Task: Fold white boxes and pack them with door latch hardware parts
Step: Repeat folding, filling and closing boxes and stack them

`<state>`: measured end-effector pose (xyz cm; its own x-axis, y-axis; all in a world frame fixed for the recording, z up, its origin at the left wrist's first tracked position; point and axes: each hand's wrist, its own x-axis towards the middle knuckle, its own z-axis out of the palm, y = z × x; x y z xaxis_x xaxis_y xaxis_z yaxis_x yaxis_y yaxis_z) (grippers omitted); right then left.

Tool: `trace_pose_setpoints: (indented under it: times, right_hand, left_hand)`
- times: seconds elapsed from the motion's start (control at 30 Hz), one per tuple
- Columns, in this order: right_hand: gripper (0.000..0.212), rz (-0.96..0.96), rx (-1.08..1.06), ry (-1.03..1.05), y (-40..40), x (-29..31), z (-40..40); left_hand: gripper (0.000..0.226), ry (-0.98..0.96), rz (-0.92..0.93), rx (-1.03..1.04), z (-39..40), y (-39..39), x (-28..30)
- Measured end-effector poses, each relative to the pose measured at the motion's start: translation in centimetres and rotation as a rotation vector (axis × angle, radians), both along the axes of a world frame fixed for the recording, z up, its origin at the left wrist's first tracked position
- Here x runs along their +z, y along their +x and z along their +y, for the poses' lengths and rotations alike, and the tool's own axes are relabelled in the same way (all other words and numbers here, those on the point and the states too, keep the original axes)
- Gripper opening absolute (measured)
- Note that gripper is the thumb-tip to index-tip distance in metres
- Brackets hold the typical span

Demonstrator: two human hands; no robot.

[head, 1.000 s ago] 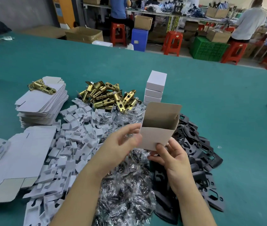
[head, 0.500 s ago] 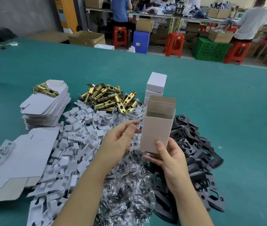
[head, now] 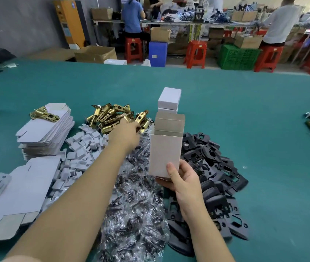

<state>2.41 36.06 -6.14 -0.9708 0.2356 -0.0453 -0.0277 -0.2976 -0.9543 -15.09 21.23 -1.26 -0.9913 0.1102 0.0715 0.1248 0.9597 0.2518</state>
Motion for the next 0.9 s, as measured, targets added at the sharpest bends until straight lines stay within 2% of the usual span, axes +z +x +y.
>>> trace_pose_setpoints:
  times: [0.17,0.3,0.5,0.6,0.73,0.8,0.9]
  right_hand:
    - [0.045,-0.011,-0.006,-0.013,0.0,0.1,0.3]
    - [0.042,0.006,0.007,-0.052,0.2,0.4,0.3]
    - [0.037,0.027,0.036,-0.031,0.3,0.4,0.2]
    - [0.035,0.035,0.035,-0.045,0.3,0.5,0.2]
    - [0.022,0.057,0.038,-0.024,0.2,0.5,0.2]
    - [0.024,0.067,0.051,-0.015,0.2,0.4,0.2]
    - [0.028,0.071,0.054,-0.018,0.3,0.4,0.2]
  left_hand:
    - [0.032,0.027,-0.01,0.089,-1.1,-1.1,-1.3]
    - [0.017,0.128,0.039,0.118,-1.7,-1.5,-1.5]
    - [0.036,0.214,-0.037,0.222,-2.2,-2.1,-1.9]
    - [0.029,0.276,-0.071,0.301,-2.2,-2.7,-1.7]
    - [0.012,0.173,-0.012,0.308,-2.2,-2.8,-1.6]
    - [0.015,0.154,0.008,0.304,-2.1,-2.8,-1.7]
    - [0.02,0.242,0.031,0.31,-2.3,-3.0,-1.8]
